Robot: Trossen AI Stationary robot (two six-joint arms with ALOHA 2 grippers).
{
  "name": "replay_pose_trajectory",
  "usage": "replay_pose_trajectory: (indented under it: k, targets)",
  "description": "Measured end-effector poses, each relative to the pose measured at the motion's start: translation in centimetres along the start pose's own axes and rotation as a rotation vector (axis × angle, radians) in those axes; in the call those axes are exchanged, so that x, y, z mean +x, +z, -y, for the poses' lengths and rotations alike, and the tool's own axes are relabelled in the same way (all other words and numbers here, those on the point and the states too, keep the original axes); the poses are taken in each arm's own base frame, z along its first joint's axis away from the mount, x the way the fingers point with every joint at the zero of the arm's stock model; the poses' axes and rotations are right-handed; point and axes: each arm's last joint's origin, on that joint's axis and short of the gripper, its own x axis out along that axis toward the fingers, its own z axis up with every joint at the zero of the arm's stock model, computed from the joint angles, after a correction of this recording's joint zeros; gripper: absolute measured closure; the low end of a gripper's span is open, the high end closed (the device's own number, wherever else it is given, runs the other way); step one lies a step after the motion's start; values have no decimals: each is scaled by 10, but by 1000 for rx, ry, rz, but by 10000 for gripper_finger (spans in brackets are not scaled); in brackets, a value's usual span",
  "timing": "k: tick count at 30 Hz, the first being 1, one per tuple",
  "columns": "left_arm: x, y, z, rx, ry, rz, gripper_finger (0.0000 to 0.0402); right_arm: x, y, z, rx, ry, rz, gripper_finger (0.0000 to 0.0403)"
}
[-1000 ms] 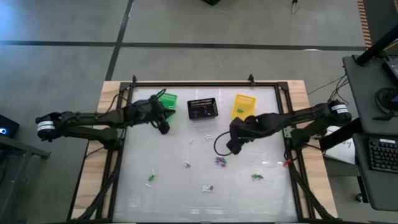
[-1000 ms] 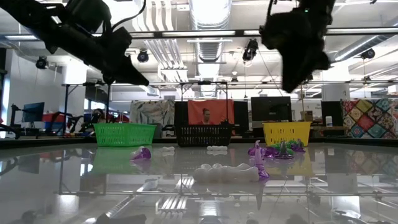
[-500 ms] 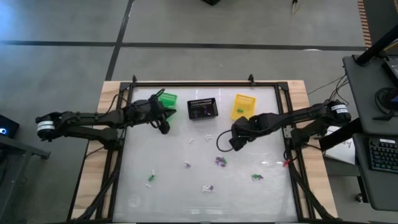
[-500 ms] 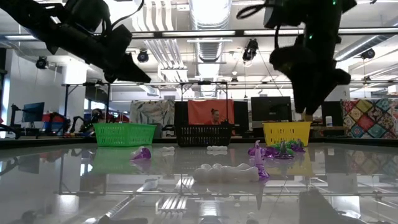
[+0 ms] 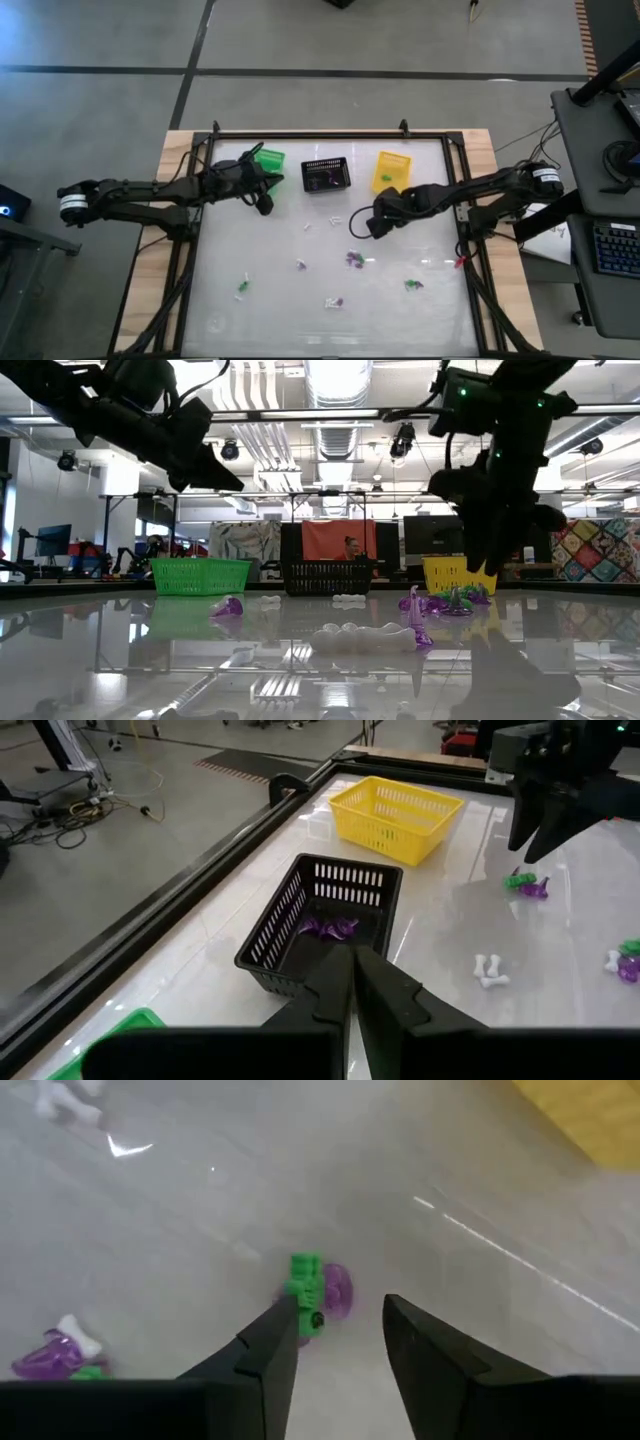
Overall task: Sort Halloween decoration
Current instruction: Put the purple witch hat toy into the black basket
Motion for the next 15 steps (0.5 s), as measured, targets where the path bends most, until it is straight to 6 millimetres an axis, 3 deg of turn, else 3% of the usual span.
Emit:
replay_pose_trajectory:
  k: [15]
  targets:
    - [0,4,0,10,6,37,402,17,-8,8,61,56,31,280]
